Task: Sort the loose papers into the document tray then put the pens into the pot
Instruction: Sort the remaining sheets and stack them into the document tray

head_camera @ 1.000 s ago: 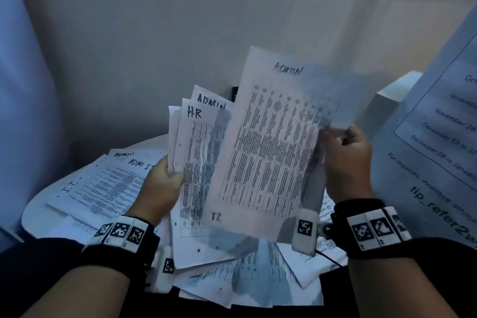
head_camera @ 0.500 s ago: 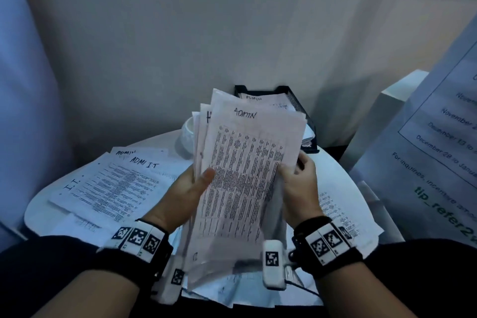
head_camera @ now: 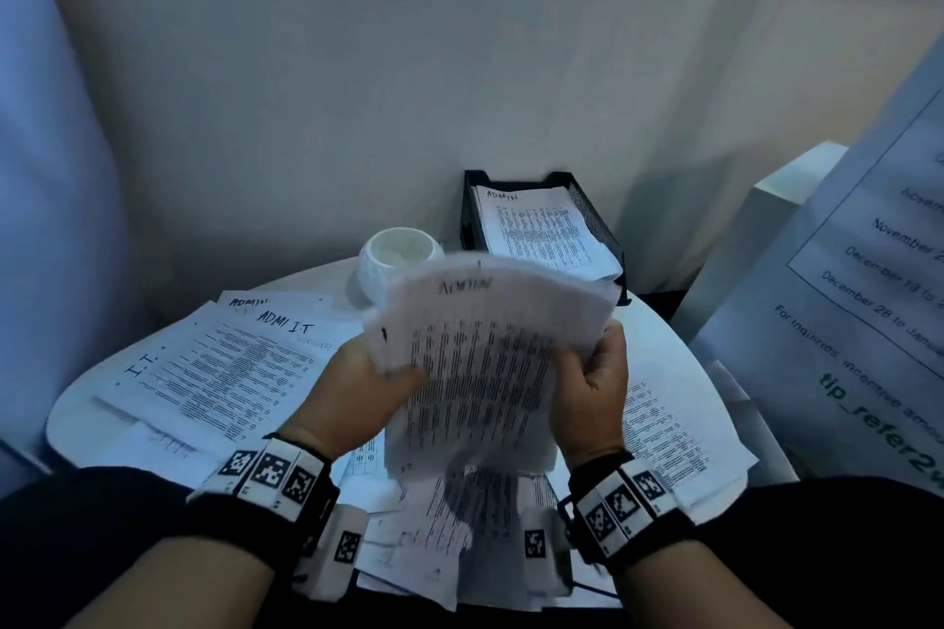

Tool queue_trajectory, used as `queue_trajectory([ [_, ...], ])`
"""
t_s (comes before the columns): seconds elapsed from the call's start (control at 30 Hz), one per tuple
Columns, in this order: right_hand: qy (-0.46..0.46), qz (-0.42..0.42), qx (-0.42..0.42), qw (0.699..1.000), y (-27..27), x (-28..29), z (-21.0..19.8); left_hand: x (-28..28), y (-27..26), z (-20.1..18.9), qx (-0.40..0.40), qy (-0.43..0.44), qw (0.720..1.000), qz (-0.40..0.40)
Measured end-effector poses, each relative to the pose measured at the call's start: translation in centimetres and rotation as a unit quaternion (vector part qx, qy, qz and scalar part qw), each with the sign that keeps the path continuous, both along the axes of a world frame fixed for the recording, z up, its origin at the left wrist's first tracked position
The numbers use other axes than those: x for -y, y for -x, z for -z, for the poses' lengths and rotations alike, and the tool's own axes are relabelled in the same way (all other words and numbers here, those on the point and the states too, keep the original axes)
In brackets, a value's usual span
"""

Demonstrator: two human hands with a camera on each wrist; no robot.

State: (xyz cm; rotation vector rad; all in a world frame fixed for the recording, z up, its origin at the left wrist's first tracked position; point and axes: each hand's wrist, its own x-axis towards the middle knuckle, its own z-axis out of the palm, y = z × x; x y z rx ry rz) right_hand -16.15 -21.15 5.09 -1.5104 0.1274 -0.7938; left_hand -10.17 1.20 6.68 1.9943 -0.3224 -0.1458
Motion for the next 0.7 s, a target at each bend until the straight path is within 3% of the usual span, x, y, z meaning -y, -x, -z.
queue_trajectory([
  [0.27,0.008,-0.04,-0.15,0.988,-0.2,0.8,4.5,-0.9,-0.7,1.8,-0.037,-0.167,0.984,0.057],
  [0.43,0.032,-0.082,-0.32,0.943,-0.4,1.5,6.6,-0.3,-0.7,3.6,-0.045,-0.31,0.948,0.06],
  [0.57,0.026,-0.088,-0.353,0.931,-0.4,1.6,6.9,0.6,-0.7,3.8,-0.024,-0.315,0.947,0.061],
  [0.7,-0.094,-0.029,-0.341,0.935,-0.9,2.5,6.8,0.8,-1.1,1.9,-0.008,-0.189,0.981,0.034],
])
